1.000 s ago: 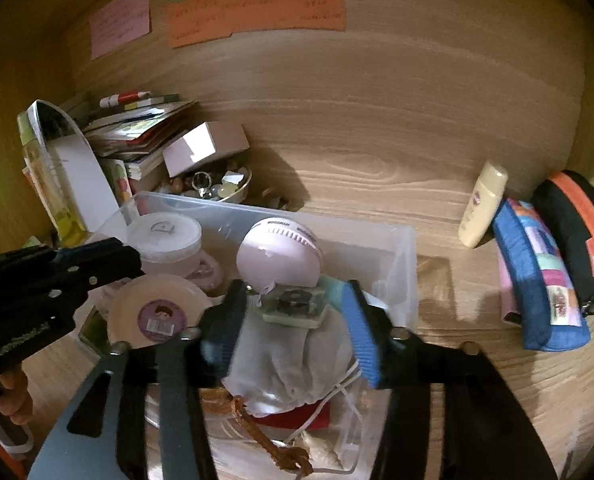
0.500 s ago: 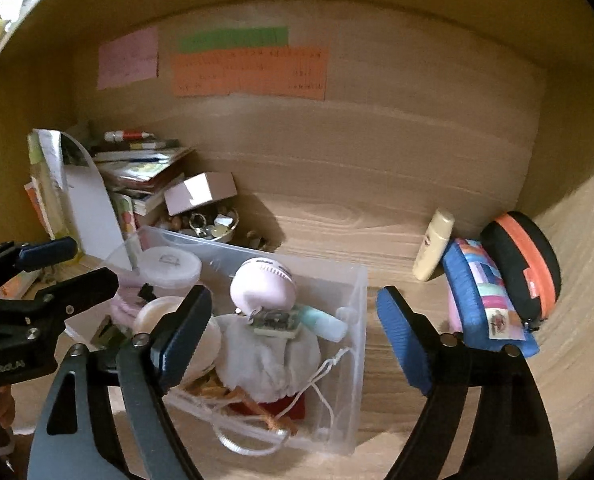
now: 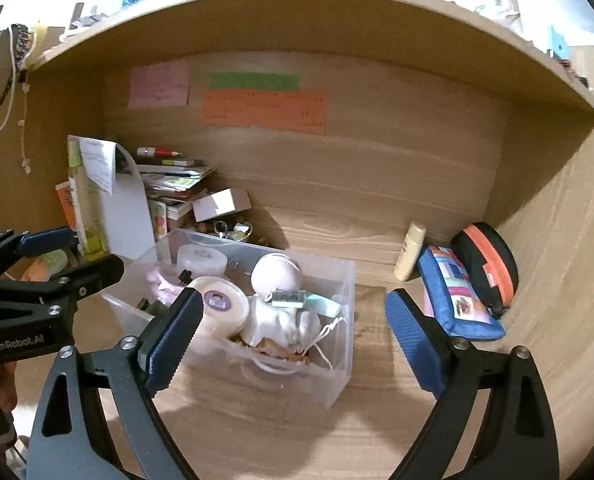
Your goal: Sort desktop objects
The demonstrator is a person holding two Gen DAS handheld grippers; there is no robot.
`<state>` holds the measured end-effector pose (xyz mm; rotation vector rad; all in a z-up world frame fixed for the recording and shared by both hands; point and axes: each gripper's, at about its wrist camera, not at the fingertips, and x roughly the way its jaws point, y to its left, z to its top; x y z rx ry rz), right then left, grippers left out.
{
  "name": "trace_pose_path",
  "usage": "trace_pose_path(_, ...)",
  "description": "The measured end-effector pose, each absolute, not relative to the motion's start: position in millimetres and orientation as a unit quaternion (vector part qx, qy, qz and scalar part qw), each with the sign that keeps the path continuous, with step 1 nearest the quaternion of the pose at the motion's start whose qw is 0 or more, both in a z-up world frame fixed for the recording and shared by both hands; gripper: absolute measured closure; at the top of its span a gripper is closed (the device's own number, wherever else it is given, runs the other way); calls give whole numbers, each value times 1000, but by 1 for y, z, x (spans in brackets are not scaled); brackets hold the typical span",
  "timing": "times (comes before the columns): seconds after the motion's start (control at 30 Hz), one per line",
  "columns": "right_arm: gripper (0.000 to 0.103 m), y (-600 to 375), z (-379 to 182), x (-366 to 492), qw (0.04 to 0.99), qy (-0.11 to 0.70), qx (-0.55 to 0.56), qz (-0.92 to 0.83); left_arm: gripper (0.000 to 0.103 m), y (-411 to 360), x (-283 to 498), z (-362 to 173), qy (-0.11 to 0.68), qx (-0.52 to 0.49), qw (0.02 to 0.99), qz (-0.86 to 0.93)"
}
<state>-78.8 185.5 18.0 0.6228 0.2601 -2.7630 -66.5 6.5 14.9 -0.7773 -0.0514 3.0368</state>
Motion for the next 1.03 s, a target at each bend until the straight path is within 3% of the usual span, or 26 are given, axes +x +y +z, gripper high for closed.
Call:
trace_pose_path(0.33, 11, 195, 17, -55, 144, 77, 217, -962, 12, 21, -37, 17, -2, -231, 4, 973)
trace_pose_path(1.03, 11, 210, 4, -51, 145, 58, 238, -959, 12, 32, -22, 11, -2, -215, 9, 977)
